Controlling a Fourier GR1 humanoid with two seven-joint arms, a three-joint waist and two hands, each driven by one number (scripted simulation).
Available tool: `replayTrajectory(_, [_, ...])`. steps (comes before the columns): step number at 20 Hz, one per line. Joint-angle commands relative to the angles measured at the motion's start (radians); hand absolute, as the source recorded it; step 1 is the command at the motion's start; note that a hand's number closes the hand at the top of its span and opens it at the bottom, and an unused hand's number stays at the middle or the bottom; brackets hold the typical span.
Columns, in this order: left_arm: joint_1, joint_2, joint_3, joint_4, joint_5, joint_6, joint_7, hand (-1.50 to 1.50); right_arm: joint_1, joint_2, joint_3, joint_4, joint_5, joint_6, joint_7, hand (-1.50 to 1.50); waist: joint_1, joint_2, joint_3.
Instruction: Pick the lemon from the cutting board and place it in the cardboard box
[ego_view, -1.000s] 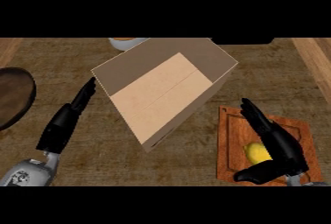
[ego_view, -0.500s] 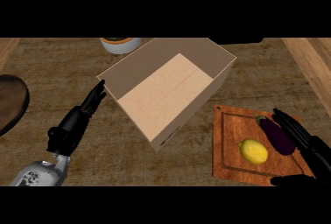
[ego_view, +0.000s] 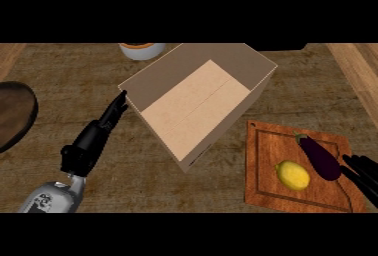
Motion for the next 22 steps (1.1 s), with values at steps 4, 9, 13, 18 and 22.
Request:
replayTrajectory(4, [-0.044, -0.01, 0.039, 0.095, 0.016, -0.064, -0.04, 0.0, 0.133, -0.114, -0.069, -0.249, -0.055, 0.21, 0.218, -1.5, 0.02, 0.009, 0.0])
replayTrajectory(9, [-0.048, -0.068, 0.011, 0.076, -0.027, -0.056, 0.0, 0.0, 0.096, -0.045, -0.063, -0.29, -0.073, 0.315, 0.318, -1.5, 0.039, 0.009, 0.001])
replayTrajectory(13, [-0.021, -0.088, 0.017, 0.045, -0.056, -0.067, -0.012, 0.0, 0.017, 0.091, 0.031, -0.269, 0.008, 0.332, 0.38, -1.5, 0.045, 0.009, 0.002])
replayTrajectory(18, [-0.102, -0.095, 0.063, 0.006, -0.05, -0.087, 0.109, 0.0, -0.115, 0.193, 0.132, -0.128, 0.137, 0.369, 0.402, -1.5, 0.049, 0.01, 0.003])
replayTrajectory(22, [-0.002, -0.095, 0.071, 0.048, -0.084, -0.12, -0.039, 0.0, -0.146, 0.246, 0.137, -0.055, 0.184, 0.41, 0.418, -1.5, 0.05, 0.009, 0.002])
